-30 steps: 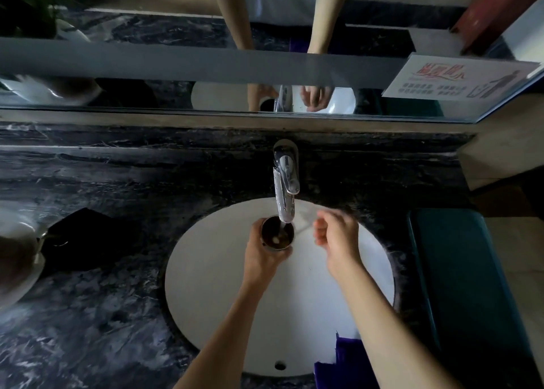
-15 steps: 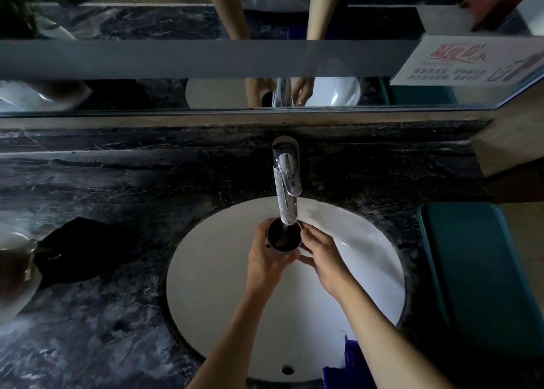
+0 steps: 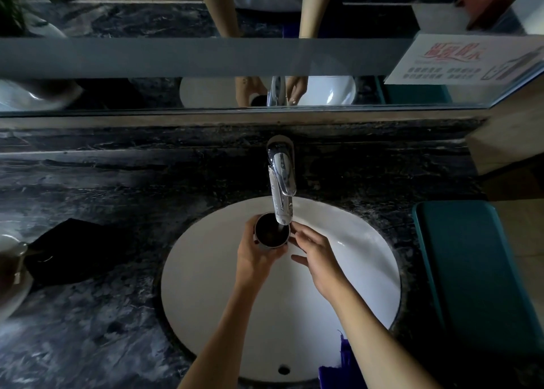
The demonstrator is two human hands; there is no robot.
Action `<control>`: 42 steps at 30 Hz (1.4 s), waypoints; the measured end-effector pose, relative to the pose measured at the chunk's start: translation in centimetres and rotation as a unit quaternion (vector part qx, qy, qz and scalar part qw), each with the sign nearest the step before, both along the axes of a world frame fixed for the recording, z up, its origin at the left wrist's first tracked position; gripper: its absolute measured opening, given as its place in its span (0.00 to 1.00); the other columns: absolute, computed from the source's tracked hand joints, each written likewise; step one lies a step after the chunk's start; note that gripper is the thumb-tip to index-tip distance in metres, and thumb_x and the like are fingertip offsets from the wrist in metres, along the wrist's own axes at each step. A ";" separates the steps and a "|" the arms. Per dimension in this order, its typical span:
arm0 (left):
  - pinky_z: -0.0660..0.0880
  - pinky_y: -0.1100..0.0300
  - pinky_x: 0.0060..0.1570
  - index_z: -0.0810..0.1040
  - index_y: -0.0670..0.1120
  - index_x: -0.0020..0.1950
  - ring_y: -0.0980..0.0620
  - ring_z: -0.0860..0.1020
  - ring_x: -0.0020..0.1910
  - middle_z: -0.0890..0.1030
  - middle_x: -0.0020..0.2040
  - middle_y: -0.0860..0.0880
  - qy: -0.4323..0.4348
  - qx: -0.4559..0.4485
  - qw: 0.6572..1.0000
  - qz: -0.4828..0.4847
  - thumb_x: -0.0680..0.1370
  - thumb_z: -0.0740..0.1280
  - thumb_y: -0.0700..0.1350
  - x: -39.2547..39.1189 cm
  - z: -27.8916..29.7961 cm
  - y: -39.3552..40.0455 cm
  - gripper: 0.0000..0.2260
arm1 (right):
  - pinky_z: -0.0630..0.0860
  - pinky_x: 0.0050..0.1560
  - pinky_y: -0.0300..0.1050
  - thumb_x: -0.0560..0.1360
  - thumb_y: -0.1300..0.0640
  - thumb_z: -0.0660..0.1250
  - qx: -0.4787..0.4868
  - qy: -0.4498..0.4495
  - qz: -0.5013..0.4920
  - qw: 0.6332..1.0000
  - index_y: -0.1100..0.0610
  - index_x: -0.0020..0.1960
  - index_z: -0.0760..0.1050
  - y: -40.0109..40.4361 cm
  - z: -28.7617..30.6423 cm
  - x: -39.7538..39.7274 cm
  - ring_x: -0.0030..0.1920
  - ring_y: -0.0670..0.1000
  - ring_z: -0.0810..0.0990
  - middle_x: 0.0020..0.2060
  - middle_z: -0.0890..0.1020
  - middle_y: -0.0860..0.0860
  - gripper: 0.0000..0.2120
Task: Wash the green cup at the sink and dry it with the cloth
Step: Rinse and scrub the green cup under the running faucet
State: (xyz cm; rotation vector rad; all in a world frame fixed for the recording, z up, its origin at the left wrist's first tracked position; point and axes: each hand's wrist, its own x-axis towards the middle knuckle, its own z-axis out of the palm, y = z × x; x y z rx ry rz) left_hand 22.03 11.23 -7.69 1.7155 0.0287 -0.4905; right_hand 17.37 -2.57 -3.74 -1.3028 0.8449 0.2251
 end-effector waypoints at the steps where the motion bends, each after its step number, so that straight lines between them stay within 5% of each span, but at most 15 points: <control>1: 0.80 0.49 0.62 0.76 0.56 0.67 0.50 0.82 0.61 0.84 0.59 0.56 0.004 0.002 1.000 -0.007 0.69 0.79 0.40 -0.1 0.0 -0.1 0.29 | 0.76 0.64 0.54 0.87 0.57 0.58 0.000 -0.002 -0.009 1.000 0.47 0.69 0.78 0.1 0.0 0.0 0.68 0.48 0.79 0.67 0.82 0.47 0.16; 5: 0.78 0.41 0.65 0.76 0.55 0.67 0.48 0.81 0.62 0.84 0.59 0.55 0.004 0.000 1.000 -0.025 0.68 0.79 0.39 -0.2 -0.3 -0.3 0.29 | 0.76 0.60 0.52 0.87 0.56 0.58 -0.003 -0.005 -0.029 1.000 0.41 0.60 0.81 0.2 0.1 0.1 0.66 0.46 0.79 0.63 0.84 0.45 0.16; 14: 0.80 0.53 0.61 0.76 0.50 0.68 0.52 0.82 0.61 0.85 0.59 0.54 0.010 -0.022 0.999 -0.021 0.68 0.79 0.38 0.1 -0.5 -0.1 0.30 | 0.77 0.56 0.49 0.86 0.56 0.59 -0.006 -0.009 -0.025 1.000 0.43 0.60 0.83 0.0 0.2 0.3 0.64 0.45 0.81 0.59 0.86 0.43 0.14; 20: 0.81 0.66 0.47 0.77 0.55 0.61 0.57 0.86 0.53 0.86 0.53 0.54 0.079 -0.061 0.994 0.049 0.65 0.81 0.44 0.6 0.0 -0.6 0.26 | 0.74 0.55 0.44 0.86 0.58 0.60 -0.019 -0.006 -0.012 1.000 0.45 0.57 0.83 -0.2 -0.4 0.3 0.57 0.38 0.83 0.52 0.87 0.38 0.14; 24: 0.83 0.55 0.56 0.79 0.48 0.62 0.46 0.85 0.60 0.87 0.58 0.45 0.172 -0.096 0.976 0.093 0.68 0.81 0.47 0.6 0.1 -1.5 0.24 | 0.75 0.56 0.38 0.85 0.57 0.63 -0.019 -0.031 0.019 0.999 0.46 0.64 0.82 -0.2 -0.8 0.1 0.59 0.37 0.83 0.57 0.87 0.40 0.13; 26: 0.82 0.46 0.62 0.80 0.47 0.61 0.42 0.85 0.61 0.87 0.57 0.44 0.215 -0.110 0.964 0.111 0.76 0.78 0.45 0.5 0.2 -2.0 0.15 | 0.77 0.58 0.36 0.84 0.57 0.66 -0.027 -0.045 0.054 0.997 0.41 0.64 0.80 -0.1 -0.7 0.0 0.61 0.39 0.82 0.57 0.86 0.39 0.15; 29: 0.85 0.53 0.48 0.84 0.48 0.59 0.46 0.87 0.53 0.89 0.52 0.45 0.252 -0.129 0.955 0.093 0.84 0.69 0.48 -0.1 0.6 -2.7 0.07 | 0.79 0.53 0.34 0.82 0.55 0.67 -0.075 -0.041 0.087 0.992 0.33 0.59 0.77 0.3 -0.8 0.3 0.57 0.38 0.83 0.53 0.86 0.36 0.16; 33: 0.76 0.58 0.29 0.85 0.44 0.50 0.50 0.83 0.36 0.83 0.42 0.42 0.298 -0.139 0.937 0.122 0.84 0.69 0.54 -0.7 0.9 -3.9 0.14 | 0.83 0.47 0.55 0.85 0.49 0.61 -0.088 0.006 0.042 0.995 0.48 0.60 0.78 0.9 -1.4 1.1 0.52 0.52 0.85 0.54 0.85 0.52 0.09; 36: 0.70 0.59 0.26 0.84 0.39 0.47 0.45 0.78 0.33 0.80 0.40 0.39 0.342 -0.130 0.919 0.145 0.81 0.70 0.58 0.0 0.6 -4.0 0.21 | 0.79 0.30 0.47 0.84 0.49 0.54 -0.096 0.069 0.041 0.992 0.55 0.55 0.76 1.0 -1.3 1.9 0.45 0.59 0.84 0.52 0.83 0.60 0.14; 39: 0.78 0.56 0.31 0.84 0.36 0.56 0.42 0.84 0.40 0.85 0.46 0.39 0.357 -0.107 0.915 0.154 0.82 0.69 0.59 1.2 0.3 -4.0 0.24 | 0.86 0.35 0.55 0.85 0.48 0.52 -0.120 0.084 0.044 0.988 0.55 0.57 0.74 1.3 -1.3 2.6 0.52 0.63 0.84 0.54 0.81 0.61 0.15; 42: 0.83 0.47 0.47 0.84 0.38 0.58 0.40 0.86 0.49 0.87 0.50 0.38 0.312 -0.054 0.936 0.150 0.85 0.63 0.60 1.8 0.2 -4.5 0.25 | 0.87 0.41 0.55 0.82 0.38 0.58 -0.142 0.062 0.078 0.985 0.42 0.63 0.70 1.8 -0.7 2.7 0.51 0.56 0.85 0.51 0.82 0.50 0.14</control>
